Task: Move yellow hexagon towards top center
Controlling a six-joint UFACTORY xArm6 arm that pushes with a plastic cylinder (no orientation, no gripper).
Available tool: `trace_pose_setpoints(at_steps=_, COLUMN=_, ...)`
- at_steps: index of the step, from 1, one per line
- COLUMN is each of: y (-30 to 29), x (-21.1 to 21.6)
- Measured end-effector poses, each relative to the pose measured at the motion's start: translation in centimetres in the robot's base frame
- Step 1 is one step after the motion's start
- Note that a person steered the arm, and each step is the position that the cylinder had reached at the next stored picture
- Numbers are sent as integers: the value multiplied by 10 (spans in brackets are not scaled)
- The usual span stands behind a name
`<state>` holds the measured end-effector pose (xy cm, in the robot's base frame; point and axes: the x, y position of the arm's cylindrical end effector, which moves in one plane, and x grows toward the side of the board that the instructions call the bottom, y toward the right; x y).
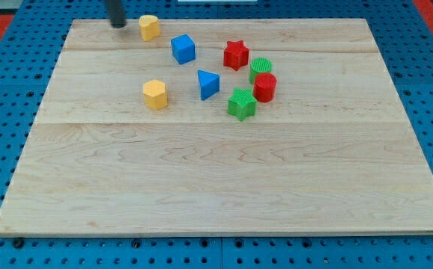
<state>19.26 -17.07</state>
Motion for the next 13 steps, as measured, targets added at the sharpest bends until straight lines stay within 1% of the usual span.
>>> trace_pose_setpoints(at_steps=1, y=40, x=5)
trace_pose_setpoints(at_steps=2, y=126, x=23)
trace_pose_setpoints(at_steps=3, y=147, x=23)
trace_pose_setpoints(at_steps=4, y=74, x=23)
trace_pose_setpoints(at_steps=6, y=-7, x=30)
trace_pose_setpoints(at_steps=7, y=1, x=75)
trace_pose_setpoints(at_steps=8, y=35, x=114)
trace_pose_setpoints(at_steps=10, y=49, x=213)
trace_pose_setpoints(at_steps=11, y=113, x=223)
trace_pose_setpoints(at_steps=12, y=194, x=229)
trace_pose_setpoints(at_steps=13, y=235, x=241)
